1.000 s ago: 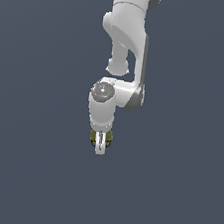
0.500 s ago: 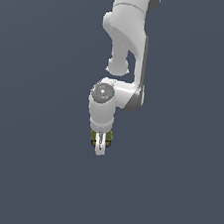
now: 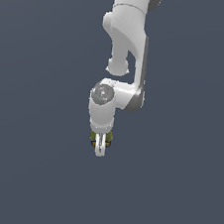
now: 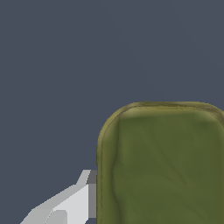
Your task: Pick up the object and move it to a goal position.
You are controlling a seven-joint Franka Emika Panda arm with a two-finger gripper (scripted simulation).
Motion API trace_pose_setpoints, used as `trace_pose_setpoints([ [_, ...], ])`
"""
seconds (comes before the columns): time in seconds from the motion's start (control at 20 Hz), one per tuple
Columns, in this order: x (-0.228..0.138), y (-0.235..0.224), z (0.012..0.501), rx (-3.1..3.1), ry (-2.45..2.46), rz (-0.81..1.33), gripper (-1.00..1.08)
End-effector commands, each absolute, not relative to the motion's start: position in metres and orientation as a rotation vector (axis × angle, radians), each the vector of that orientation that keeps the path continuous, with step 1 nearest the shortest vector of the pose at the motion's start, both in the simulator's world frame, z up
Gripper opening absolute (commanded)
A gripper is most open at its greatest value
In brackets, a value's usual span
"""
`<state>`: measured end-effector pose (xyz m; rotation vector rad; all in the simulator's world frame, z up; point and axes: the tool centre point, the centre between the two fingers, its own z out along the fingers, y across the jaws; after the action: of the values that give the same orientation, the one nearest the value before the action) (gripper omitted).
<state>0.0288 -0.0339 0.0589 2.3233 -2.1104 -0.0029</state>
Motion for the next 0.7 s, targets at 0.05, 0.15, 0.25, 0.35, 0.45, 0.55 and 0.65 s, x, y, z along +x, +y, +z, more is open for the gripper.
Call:
trace_pose_setpoints([
  [0.05, 0.038, -0.028, 0.062, 2.329, -2.109, 0.000, -1.00],
  [0.15, 0.044, -0.025, 0.063, 2.329, -2.109, 0.000, -1.00],
  [0.25, 0.052, -0.021, 0.065, 2.329, -2.109, 0.000, -1.00],
  [0.35, 0.060, -0.017, 0.067, 2.329, -2.109, 0.000, -1.00],
  [0.45, 0.069, -0.012, 0.069, 2.329, -2.109, 0.000, -1.00],
  [0.55, 0.078, -0.008, 0.071, 2.329, -2.109, 0.000, -1.00],
  [0.65, 0.086, -0.005, 0.072, 2.329, -2.109, 0.000, -1.00],
])
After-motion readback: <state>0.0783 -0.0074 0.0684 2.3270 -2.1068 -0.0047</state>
